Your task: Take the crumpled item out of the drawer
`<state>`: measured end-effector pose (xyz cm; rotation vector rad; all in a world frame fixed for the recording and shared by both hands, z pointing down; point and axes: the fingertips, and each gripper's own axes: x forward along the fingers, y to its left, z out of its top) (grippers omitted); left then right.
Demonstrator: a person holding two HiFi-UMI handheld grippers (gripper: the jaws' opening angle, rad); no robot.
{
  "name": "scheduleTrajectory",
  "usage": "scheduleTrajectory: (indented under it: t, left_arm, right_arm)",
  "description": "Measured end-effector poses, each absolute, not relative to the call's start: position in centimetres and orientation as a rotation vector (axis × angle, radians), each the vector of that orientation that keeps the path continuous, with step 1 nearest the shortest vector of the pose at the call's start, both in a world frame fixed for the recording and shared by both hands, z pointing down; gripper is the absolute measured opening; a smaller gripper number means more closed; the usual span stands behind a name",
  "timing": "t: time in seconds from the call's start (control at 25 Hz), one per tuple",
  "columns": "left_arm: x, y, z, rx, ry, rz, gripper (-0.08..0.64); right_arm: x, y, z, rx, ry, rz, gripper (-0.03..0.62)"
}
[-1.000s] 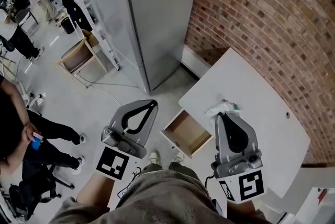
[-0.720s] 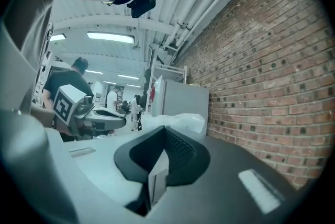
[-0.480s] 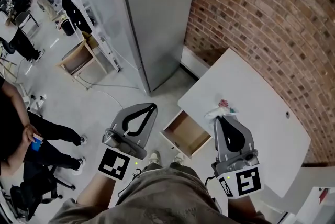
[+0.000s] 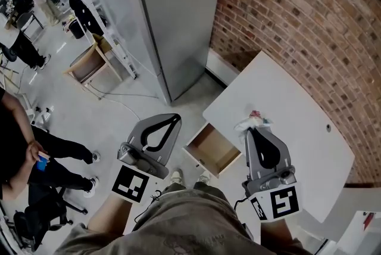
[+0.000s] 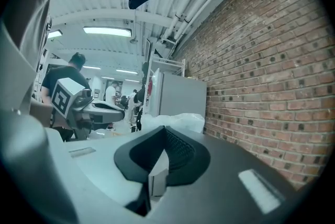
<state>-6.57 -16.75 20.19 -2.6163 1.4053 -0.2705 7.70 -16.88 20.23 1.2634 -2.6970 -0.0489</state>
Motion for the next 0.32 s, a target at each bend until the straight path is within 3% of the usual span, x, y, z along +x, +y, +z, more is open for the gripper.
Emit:
scheduleTrajectory:
  t: [0.32]
  left_arm:
    - [-6.61,-16.85,20.39,-2.624,1.414,-0.267,0.001]
  right_arm:
    - [7.53,-16.95,20.38,1.255,-2.701,-0.044,0.029]
